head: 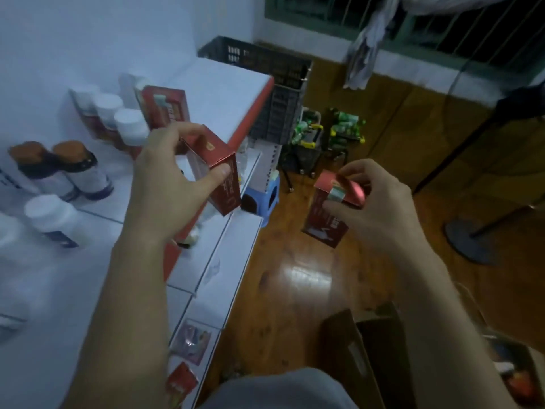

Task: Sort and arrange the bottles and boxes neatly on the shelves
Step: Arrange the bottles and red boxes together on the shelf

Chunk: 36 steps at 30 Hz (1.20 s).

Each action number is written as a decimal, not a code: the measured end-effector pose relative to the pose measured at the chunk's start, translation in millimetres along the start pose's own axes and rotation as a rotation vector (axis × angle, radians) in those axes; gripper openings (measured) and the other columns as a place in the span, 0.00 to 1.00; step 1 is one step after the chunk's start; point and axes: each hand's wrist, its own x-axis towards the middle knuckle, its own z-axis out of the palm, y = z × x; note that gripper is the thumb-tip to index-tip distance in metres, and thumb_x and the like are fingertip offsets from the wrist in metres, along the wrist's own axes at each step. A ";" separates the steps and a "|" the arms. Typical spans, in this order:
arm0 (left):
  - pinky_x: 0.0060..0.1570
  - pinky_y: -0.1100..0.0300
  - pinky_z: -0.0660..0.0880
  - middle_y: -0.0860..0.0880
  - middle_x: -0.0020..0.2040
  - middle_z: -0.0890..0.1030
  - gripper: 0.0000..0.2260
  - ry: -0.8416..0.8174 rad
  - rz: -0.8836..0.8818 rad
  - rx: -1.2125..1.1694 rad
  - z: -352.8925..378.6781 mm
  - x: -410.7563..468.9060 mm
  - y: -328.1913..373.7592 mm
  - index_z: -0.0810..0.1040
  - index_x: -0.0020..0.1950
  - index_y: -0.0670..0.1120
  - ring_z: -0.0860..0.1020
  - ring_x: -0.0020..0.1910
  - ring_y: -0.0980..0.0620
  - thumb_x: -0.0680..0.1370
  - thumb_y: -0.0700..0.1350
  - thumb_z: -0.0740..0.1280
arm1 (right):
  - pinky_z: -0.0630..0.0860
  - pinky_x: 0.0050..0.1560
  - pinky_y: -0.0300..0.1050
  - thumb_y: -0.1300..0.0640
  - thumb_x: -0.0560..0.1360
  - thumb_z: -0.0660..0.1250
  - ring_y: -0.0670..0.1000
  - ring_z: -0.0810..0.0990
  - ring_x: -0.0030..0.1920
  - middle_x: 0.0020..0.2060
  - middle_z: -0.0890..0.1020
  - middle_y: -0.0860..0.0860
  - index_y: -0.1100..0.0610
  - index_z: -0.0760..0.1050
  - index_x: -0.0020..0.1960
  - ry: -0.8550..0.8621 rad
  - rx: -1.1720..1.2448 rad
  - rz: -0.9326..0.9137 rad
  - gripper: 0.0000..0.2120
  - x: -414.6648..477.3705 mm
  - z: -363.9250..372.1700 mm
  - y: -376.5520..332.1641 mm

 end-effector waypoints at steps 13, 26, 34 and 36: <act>0.53 0.62 0.76 0.56 0.63 0.75 0.26 0.304 -0.256 0.258 -27.6 45.8 -71.6 0.73 0.65 0.60 0.75 0.63 0.55 0.69 0.62 0.74 | 0.75 0.38 0.36 0.48 0.73 0.75 0.42 0.78 0.45 0.44 0.77 0.39 0.51 0.70 0.52 -0.132 0.415 -0.298 0.16 222.9 149.7 -47.4; 0.60 0.49 0.80 0.49 0.69 0.72 0.23 0.641 -0.446 0.318 60.3 95.0 -62.5 0.77 0.66 0.48 0.72 0.70 0.51 0.73 0.51 0.75 | 0.69 0.40 0.36 0.35 0.69 0.72 0.47 0.78 0.44 0.45 0.79 0.48 0.49 0.72 0.47 -0.503 0.492 -0.472 0.20 371.7 253.0 -84.1; 0.67 0.54 0.72 0.52 0.76 0.62 0.31 0.560 -0.569 0.649 71.2 85.9 -43.7 0.65 0.77 0.56 0.65 0.73 0.55 0.76 0.59 0.70 | 0.67 0.41 0.28 0.38 0.79 0.62 0.41 0.77 0.46 0.50 0.79 0.46 0.46 0.74 0.50 -0.542 0.538 -0.693 0.12 382.5 243.4 -109.8; 0.67 0.58 0.69 0.53 0.75 0.62 0.30 0.578 -0.613 0.689 60.9 71.6 -36.2 0.63 0.77 0.57 0.66 0.72 0.57 0.78 0.60 0.68 | 0.69 0.44 0.29 0.43 0.80 0.62 0.43 0.78 0.48 0.50 0.80 0.46 0.48 0.75 0.53 -0.631 0.512 -0.808 0.10 381.8 240.5 -127.4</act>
